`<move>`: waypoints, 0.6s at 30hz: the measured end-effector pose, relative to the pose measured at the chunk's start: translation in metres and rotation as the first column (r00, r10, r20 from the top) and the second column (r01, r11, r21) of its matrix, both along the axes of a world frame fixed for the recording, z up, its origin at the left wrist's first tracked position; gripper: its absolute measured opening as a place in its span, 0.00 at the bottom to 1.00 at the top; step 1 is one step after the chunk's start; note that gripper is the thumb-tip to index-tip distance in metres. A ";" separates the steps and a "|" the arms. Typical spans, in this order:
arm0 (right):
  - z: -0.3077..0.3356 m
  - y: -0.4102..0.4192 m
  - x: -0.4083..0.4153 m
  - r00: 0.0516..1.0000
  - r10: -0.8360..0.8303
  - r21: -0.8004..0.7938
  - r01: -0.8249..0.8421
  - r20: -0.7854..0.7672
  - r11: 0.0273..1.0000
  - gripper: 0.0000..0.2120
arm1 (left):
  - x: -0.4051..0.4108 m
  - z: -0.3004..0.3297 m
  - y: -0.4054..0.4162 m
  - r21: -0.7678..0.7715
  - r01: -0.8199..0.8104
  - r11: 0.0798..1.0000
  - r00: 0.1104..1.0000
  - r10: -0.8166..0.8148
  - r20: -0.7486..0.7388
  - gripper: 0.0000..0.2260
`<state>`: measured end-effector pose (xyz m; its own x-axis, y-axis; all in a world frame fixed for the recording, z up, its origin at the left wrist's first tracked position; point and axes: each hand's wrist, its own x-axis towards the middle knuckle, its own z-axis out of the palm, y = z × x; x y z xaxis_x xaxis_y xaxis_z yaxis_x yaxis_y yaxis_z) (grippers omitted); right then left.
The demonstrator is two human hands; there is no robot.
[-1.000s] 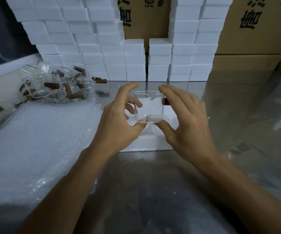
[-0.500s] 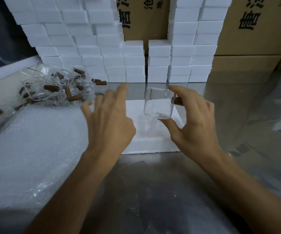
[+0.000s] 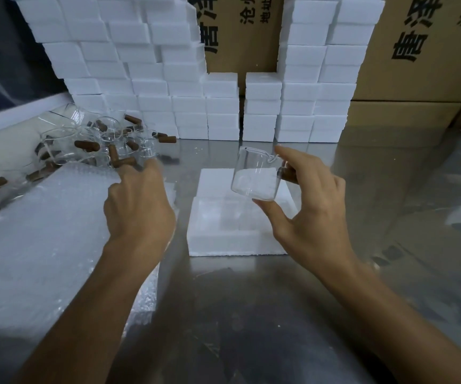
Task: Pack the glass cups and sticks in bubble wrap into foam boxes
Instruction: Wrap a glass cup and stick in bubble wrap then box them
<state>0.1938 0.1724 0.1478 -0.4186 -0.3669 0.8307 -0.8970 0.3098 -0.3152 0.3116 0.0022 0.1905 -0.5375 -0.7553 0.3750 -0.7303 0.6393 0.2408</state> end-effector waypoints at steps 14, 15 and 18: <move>0.000 0.000 -0.004 1.000 -0.021 -0.082 0.022 0.008 0.996 0.31 | -0.001 0.011 0.009 -0.640 0.059 0.766 0.682 -0.499 -0.535 0.14; 0.000 0.000 -0.005 0.999 -0.016 -0.117 0.020 0.029 0.993 0.30 | -0.003 0.010 0.013 -0.672 0.094 0.735 0.648 -0.558 -0.519 0.13; 0.002 0.002 -0.008 0.994 0.020 -0.217 0.004 0.111 0.976 0.28 | -0.011 -0.003 0.017 -0.584 0.272 0.764 0.622 -0.603 -0.499 0.10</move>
